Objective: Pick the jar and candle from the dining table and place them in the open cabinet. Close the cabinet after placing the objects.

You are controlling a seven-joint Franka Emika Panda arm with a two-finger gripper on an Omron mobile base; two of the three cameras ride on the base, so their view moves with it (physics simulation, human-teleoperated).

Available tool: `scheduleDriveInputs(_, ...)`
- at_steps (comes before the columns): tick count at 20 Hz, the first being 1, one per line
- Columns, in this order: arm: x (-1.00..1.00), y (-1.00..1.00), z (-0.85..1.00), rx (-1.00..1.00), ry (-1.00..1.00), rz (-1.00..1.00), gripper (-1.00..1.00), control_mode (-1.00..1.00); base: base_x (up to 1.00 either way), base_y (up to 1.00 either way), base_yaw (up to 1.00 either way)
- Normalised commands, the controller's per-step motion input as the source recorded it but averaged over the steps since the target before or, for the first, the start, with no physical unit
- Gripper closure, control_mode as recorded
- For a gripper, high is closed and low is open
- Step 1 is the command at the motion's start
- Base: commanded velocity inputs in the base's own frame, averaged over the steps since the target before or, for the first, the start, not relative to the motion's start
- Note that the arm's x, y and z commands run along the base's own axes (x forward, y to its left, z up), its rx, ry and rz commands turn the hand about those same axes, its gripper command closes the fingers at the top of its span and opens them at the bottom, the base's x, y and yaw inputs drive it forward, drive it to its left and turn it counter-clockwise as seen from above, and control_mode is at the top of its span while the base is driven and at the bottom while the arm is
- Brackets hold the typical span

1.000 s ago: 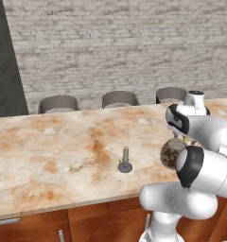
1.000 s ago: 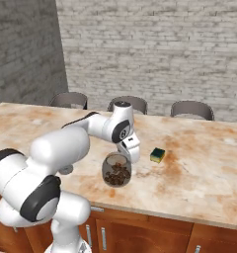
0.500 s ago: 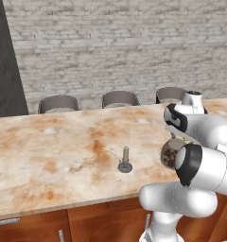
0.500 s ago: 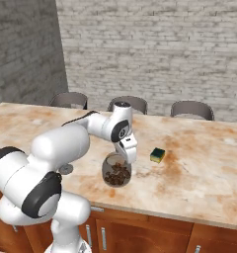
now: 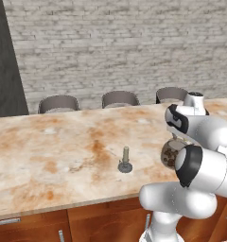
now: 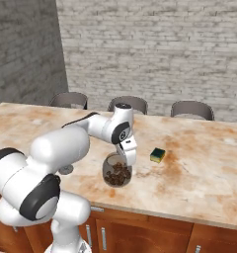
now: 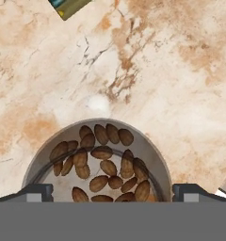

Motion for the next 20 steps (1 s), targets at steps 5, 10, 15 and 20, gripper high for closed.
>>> scheduleDriveInputs(5,-0.08,-0.03,-0.14,0.02,0.0,0.0,-1.0,-1.0,0.0,0.0,0.0)
scheduleDriveInputs(10,-0.01,0.02,-0.02,0.0,-0.01,0.0,-1.0,-1.0,0.0,0.0,0.0)
scheduleDriveInputs(15,0.0,0.02,0.05,0.0,0.0,-0.01,-1.0,-1.0,0.0,0.0,0.0)
scheduleDriveInputs(20,-0.09,0.03,0.03,0.0,0.0,-0.03,-1.0,-1.0,0.0,0.0,0.0)
